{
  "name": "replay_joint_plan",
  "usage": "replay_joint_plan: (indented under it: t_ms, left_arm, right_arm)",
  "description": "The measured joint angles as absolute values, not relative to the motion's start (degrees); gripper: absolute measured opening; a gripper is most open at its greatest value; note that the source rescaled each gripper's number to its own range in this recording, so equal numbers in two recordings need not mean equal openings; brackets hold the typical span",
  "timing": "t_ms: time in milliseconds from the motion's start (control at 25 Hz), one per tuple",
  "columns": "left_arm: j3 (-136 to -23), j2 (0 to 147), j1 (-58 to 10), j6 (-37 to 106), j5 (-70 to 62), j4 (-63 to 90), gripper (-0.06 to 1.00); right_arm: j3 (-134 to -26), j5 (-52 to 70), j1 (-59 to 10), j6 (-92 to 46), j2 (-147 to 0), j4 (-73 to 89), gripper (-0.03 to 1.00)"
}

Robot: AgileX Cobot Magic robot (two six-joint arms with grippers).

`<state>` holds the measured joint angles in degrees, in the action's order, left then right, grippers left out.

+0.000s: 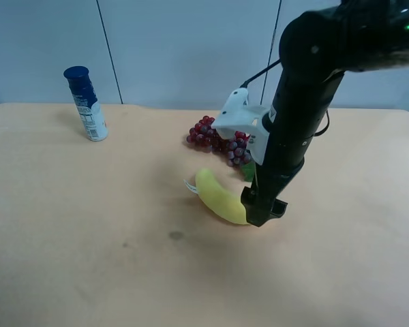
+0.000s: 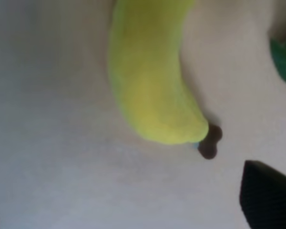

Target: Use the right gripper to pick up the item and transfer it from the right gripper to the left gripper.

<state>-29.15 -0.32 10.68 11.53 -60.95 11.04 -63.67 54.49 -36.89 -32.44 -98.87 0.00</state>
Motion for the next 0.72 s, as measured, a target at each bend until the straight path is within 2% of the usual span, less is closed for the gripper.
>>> replay_joint_plan:
  t_ms: [240, 720]
  left_arm:
    - [-29.1, -0.3, 10.7, 11.5, -60.9, 11.0, 1.00]
    - [-29.1, -0.3, 10.7, 11.5, -60.9, 11.0, 1.00]
  right_arm:
    - [-63.7, 51.9, -36.9, -32.8, -105.1, -5.4, 1.00]
    - [-63.7, 46.4, -33.1, -34.9, -113.0, -4.5, 1.00]
